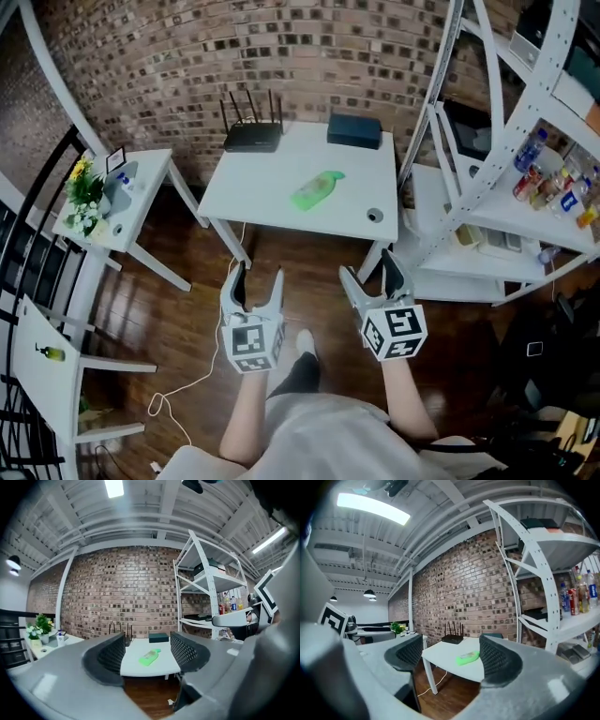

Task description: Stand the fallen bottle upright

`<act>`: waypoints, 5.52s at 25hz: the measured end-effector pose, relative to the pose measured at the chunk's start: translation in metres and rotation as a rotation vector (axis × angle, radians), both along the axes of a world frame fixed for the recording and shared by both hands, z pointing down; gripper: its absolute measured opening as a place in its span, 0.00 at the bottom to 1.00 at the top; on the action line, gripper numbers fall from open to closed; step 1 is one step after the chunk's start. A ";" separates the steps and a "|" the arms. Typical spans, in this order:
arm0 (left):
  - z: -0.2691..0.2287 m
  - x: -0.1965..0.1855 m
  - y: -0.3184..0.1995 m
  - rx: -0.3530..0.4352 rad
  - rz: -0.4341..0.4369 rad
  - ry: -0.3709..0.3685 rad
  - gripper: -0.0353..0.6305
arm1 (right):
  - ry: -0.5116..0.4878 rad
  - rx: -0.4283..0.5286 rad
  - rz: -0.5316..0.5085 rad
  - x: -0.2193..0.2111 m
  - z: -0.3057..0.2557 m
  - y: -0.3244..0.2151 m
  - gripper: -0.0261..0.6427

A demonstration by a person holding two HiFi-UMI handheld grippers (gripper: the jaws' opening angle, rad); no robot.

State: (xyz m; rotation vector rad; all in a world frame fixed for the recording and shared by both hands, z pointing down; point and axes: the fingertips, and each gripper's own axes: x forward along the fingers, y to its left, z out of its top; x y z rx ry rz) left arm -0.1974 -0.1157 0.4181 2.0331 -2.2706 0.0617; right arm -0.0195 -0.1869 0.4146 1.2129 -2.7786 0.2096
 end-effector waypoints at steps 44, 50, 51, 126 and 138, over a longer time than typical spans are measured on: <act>0.275 0.053 -0.535 -0.820 0.871 -0.283 0.51 | -0.034 -0.300 0.230 -0.004 0.161 -0.525 0.58; 0.328 0.064 -0.549 -0.923 0.952 -0.331 0.50 | -0.043 -0.341 0.226 -0.017 0.184 -0.521 0.58; 0.336 0.065 -0.551 -0.944 0.965 -0.343 0.49 | -0.047 -0.350 0.232 -0.017 0.187 -0.521 0.58; 0.149 -0.087 -0.405 -0.218 0.201 -0.080 0.47 | -0.080 -0.159 -0.214 -0.151 0.080 -0.409 0.58; 0.087 -0.094 -0.223 -0.007 0.246 -0.096 0.52 | -0.010 -0.067 0.110 -0.097 0.090 -0.178 0.58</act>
